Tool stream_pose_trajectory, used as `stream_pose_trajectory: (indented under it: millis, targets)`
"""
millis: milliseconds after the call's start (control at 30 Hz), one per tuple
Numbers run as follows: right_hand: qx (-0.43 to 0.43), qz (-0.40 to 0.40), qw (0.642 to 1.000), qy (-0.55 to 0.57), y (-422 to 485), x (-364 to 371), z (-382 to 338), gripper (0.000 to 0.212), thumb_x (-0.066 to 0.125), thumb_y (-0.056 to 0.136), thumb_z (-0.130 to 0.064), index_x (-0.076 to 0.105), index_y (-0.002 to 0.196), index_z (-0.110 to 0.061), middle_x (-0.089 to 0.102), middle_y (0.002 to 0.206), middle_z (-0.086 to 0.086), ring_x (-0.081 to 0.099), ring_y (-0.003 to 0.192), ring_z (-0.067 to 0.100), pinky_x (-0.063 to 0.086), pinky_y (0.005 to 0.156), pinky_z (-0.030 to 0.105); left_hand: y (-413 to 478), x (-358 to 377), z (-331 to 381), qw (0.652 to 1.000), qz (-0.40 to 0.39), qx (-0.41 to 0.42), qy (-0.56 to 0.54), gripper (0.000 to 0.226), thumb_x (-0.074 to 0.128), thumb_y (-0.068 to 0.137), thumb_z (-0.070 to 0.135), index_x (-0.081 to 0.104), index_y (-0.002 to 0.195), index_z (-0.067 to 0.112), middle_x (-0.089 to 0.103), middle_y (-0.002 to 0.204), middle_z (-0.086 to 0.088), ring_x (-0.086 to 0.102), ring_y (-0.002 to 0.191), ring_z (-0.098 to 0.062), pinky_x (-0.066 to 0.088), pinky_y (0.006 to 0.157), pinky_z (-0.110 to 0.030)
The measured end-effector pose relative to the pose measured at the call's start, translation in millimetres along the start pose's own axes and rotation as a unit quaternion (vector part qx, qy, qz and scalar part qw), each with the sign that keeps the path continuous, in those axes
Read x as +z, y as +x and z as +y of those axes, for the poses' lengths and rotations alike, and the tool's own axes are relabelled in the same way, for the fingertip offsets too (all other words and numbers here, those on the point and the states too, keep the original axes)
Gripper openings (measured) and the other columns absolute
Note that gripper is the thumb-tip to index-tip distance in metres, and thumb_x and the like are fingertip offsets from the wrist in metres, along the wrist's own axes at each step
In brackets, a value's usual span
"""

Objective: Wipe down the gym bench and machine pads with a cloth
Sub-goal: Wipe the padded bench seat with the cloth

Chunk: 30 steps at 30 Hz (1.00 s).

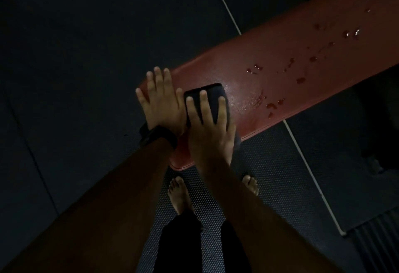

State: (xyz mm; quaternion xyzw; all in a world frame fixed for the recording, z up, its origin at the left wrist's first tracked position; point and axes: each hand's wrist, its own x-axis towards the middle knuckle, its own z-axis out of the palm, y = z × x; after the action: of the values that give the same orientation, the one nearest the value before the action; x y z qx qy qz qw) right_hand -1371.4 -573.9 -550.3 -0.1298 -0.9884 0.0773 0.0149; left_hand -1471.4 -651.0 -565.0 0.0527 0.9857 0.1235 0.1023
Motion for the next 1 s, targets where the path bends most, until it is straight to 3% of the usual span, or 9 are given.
stream_pose_trajectory:
  millis: [100, 267, 333, 500, 600, 700, 833, 900, 1000]
  targets:
    - [-0.111, -0.024, 0.993, -0.041, 49.6, -9.1, 44.0, 0.064, 0.053, 0.097, -0.046, 0.033, 0.157, -0.034, 0.029, 0.165, 0.004, 0.03, 0.149, 0.04, 0.043, 0.102, 0.06, -2.2, 6.5, -3.1, 0.999, 0.033, 0.0, 0.006, 0.06, 0.022, 0.107, 0.037, 0.015, 0.162, 0.015, 0.01, 0.171, -0.005, 0.002, 0.158, -0.021, -0.001, 0.125, -0.056]
    - [0.207, -0.02, 0.978, -0.021, 70.4, -24.3, 75.8, 0.072, 0.053, 0.099, -0.037, 0.017, 0.161, -0.034, 0.013, 0.17, 0.001, 0.016, 0.153, 0.038, 0.039, 0.107, 0.062, -0.8, 8.1, -0.7, 0.999, 0.033, 0.001, 0.024, 0.064, 0.018, 0.103, 0.04, 0.016, 0.162, 0.014, 0.011, 0.17, -0.006, 0.004, 0.157, -0.022, 0.001, 0.125, -0.057]
    - [0.217, -0.004, 0.976, -0.026, 47.1, -22.2, 50.4, 0.072, 0.059, 0.096, -0.035, 0.025, 0.16, -0.03, 0.021, 0.168, 0.003, 0.023, 0.151, 0.04, 0.043, 0.103, 0.062, -0.4, 7.5, -0.4, 0.999, 0.028, -0.001, 0.031, 0.064, 0.017, 0.103, 0.04, 0.016, 0.162, 0.015, 0.012, 0.17, -0.006, 0.005, 0.157, -0.023, 0.002, 0.125, -0.057]
    - [-0.026, -0.034, 0.998, 0.043, 56.0, -10.5, 7.2, 0.052, 0.049, 0.102, -0.043, 0.044, 0.152, -0.032, 0.037, 0.162, 0.002, 0.036, 0.145, 0.038, 0.045, 0.099, 0.056, 1.0, 5.6, -1.7, 0.999, 0.015, -0.004, 0.029, 0.062, 0.017, 0.105, 0.039, 0.017, 0.161, 0.013, 0.014, 0.17, -0.007, 0.006, 0.157, -0.024, 0.0, 0.125, -0.055]
    - [-0.163, -0.095, 0.982, 0.01, 114.7, -14.5, 28.4, 0.056, 0.045, 0.103, -0.044, 0.03, 0.157, -0.037, 0.024, 0.167, -0.001, 0.022, 0.152, 0.036, 0.041, 0.105, 0.058, -0.7, 6.4, -1.6, 0.999, 0.025, -0.003, 0.029, 0.064, 0.011, 0.103, 0.039, 0.017, 0.161, 0.014, 0.014, 0.17, -0.006, 0.006, 0.157, -0.022, 0.001, 0.126, -0.054]
    - [-0.002, -0.111, 0.994, 0.0, 135.6, -23.7, 68.9, 0.065, 0.042, 0.103, -0.04, 0.011, 0.16, -0.041, 0.003, 0.171, -0.006, 0.005, 0.156, 0.033, 0.031, 0.111, 0.056, -1.2, 9.3, -2.2, 0.999, 0.035, -0.003, 0.022, 0.063, 0.012, 0.104, 0.039, 0.017, 0.162, 0.015, 0.016, 0.169, -0.004, 0.007, 0.157, -0.021, 0.001, 0.126, -0.054]
    - [0.17, -0.033, 0.985, -0.023, 85.9, -25.7, 63.7, 0.066, 0.046, 0.1, -0.04, 0.02, 0.161, -0.033, 0.013, 0.17, 0.0, 0.018, 0.153, 0.037, 0.037, 0.108, 0.058, -2.3, 11.2, -2.8, 0.999, 0.045, 0.0, 0.009, 0.062, 0.011, 0.105, 0.041, 0.018, 0.161, 0.015, 0.018, 0.169, -0.004, 0.008, 0.157, -0.021, -0.001, 0.126, -0.053]
    - [0.105, -0.028, 0.994, -0.011, 64.6, -18.7, 40.2, 0.063, 0.05, 0.098, -0.04, 0.031, 0.158, -0.031, 0.025, 0.167, 0.002, 0.028, 0.149, 0.039, 0.042, 0.102, 0.057, -2.2, 12.8, -3.7, 0.999, 0.05, 0.002, 0.005, 0.063, 0.01, 0.106, 0.043, 0.019, 0.161, 0.015, 0.018, 0.169, -0.004, 0.007, 0.157, -0.021, -0.001, 0.126, -0.053]
    - [-0.135, -0.033, 0.99, 0.002, 85.4, -9.5, 28.5, 0.053, 0.045, 0.101, -0.041, 0.041, 0.153, -0.031, 0.037, 0.162, 0.003, 0.037, 0.145, 0.037, 0.045, 0.098, 0.054, -2.3, 14.3, -5.2, 0.998, 0.058, 0.002, 0.0, 0.064, 0.01, 0.105, 0.044, 0.022, 0.161, 0.014, 0.019, 0.169, -0.005, 0.009, 0.157, -0.02, 0.0, 0.126, -0.052]
